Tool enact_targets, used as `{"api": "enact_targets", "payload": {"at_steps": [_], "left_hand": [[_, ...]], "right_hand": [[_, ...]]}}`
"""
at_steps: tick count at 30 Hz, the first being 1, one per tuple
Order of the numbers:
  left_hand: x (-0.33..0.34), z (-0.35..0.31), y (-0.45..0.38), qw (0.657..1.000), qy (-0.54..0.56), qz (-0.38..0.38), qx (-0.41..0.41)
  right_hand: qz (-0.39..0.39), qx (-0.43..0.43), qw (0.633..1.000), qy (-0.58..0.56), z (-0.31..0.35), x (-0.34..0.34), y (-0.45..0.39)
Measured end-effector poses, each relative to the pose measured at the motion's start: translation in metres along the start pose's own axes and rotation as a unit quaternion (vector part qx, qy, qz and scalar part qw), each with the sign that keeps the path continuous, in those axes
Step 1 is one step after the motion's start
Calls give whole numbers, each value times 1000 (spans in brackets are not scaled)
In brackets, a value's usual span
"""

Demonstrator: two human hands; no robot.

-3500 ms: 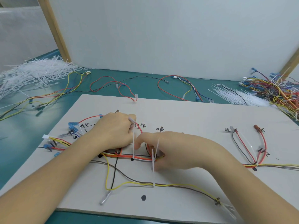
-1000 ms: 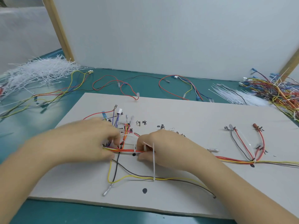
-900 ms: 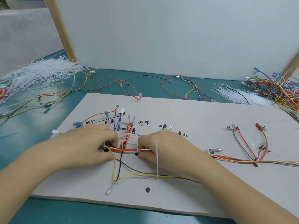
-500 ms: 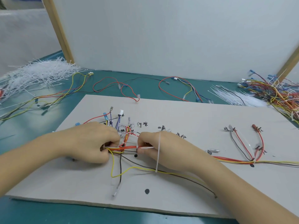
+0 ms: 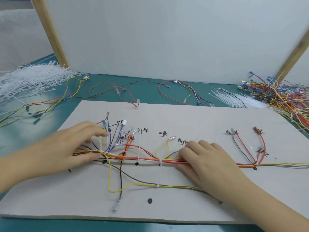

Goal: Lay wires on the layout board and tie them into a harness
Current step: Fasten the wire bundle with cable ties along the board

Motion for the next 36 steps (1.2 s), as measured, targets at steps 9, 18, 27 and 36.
{"api": "enact_targets", "payload": {"at_steps": [9,18,27,36], "left_hand": [[-3,-9,-12,995,3,-94,43],[-27,-8,-22,993,36,-110,18],[-2,-25,-20,996,28,-81,7],[-1,-21,-36,990,14,-133,-48]], "right_hand": [[-60,-18,995,-75,-13,-3,-7],[-35,46,998,15,-55,-20,16],[-128,123,982,-69,-95,-25,32],[-46,147,988,8,-157,-16,35]]}}
Point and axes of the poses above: each hand's wrist, its own y-axis away from the middle knuckle, its own x-axis out of the palm, z = x × y, the point moved 4 cm from there along -y, towards the middle knuckle, and after that the axes turned 5 degrees about -z, right-handed, at the moved point
